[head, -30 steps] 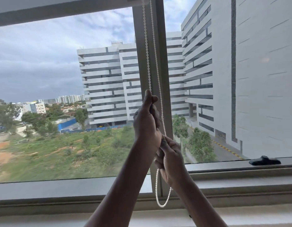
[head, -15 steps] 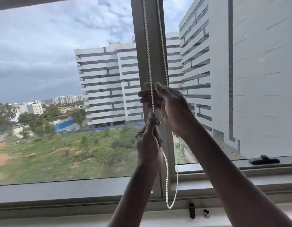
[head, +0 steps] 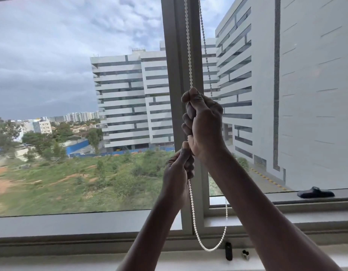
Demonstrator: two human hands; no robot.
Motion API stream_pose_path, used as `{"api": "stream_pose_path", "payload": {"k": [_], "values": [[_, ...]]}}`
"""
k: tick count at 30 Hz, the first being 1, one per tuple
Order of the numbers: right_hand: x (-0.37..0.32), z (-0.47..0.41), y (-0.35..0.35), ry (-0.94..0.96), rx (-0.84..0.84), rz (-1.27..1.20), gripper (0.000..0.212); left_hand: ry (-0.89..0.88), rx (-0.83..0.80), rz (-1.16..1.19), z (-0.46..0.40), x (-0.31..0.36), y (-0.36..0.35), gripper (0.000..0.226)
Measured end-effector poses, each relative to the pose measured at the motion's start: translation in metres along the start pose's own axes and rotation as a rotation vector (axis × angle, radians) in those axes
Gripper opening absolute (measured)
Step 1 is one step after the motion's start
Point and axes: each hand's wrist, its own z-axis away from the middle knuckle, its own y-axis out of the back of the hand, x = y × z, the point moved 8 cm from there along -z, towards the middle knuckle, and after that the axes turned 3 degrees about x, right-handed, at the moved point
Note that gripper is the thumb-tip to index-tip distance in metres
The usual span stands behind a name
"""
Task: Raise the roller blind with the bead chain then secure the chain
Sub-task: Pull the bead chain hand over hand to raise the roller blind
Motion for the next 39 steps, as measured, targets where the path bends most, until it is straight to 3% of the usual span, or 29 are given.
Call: {"api": "stream_pose_path", "payload": {"k": [7,10,19,26,29,35,39], "values": [[0.023,0.03,0.024,0.077,0.045,0.161,0.039,0.061,-0.167,0.123,-0.029,0.059,-0.025,0.049],[0.054,0.054,0.036,-0.037,0.058,0.141,0.043,0.077,-0.248,0.11,-0.033,0.081,-0.042,0.051],[0.072,0.063,0.052,-0.085,0.011,0.16,0.035,0.122,-0.28,0.068,-0.044,0.096,-0.05,0.053],[0.093,0.072,0.06,-0.159,0.012,0.055,0.04,0.032,0.02,0.128,-0.035,0.077,-0.044,0.042],[0.094,0.068,0.058,-0.16,-0.046,0.073,0.034,-0.03,0.048,0.223,-0.033,0.078,-0.04,0.041],[0.077,0.054,0.05,-0.167,-0.195,0.155,0.024,-0.118,0.067,0.198,-0.029,0.083,-0.026,0.045],[0.053,0.032,0.038,-0.125,-0.175,0.257,0.035,-0.108,0.126,0.176,-0.015,0.053,-0.01,0.046]]}}
